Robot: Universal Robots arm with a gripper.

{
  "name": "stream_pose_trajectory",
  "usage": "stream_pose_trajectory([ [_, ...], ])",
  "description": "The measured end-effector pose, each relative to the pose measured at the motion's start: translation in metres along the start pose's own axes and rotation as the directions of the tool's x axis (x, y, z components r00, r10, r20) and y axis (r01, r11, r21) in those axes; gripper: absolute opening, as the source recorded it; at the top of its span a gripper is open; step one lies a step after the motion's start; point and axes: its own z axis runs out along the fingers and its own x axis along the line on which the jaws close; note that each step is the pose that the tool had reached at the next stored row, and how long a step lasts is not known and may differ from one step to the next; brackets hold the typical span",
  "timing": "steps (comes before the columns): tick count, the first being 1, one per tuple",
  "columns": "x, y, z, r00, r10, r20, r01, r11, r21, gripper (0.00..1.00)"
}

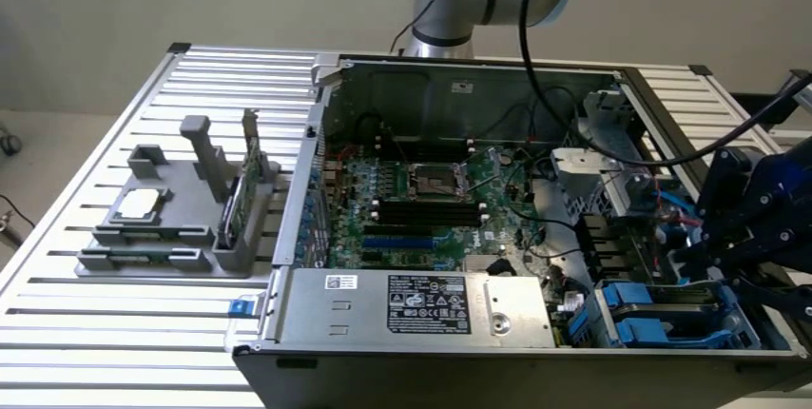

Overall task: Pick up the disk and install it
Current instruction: 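Insert the first disk wire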

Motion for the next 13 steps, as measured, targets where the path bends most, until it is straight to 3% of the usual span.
stream_pose_trajectory([
  [1,0.0,0.0,0.0,0.9999,0.011,0.0019,-0.011,0.9999,-0.0025,0.16],
  [3,-0.0001,0.0,0.0003,0.9995,0.028,0.0136,-0.028,0.9996,-0.0056,0.16],
  [5,-0.0001,0.0,0.0004,0.9986,0.041,0.0341,-0.041,0.9991,-0.0073,0.16],
  [8,-0.0002,0.0,0.0005,0.9958,0.056,0.0721,-0.056,0.9984,-0.0092,0.16],
  [10,-0.0002,-0.0002,0.0008,0.994,0.062,0.0895,-0.062,0.998,-0.0098,0.16],
  [13,0.0003,-0.0008,0.0011,0.992,0.067,0.1069,-0.066,0.9978,-0.0098,0.16],
])
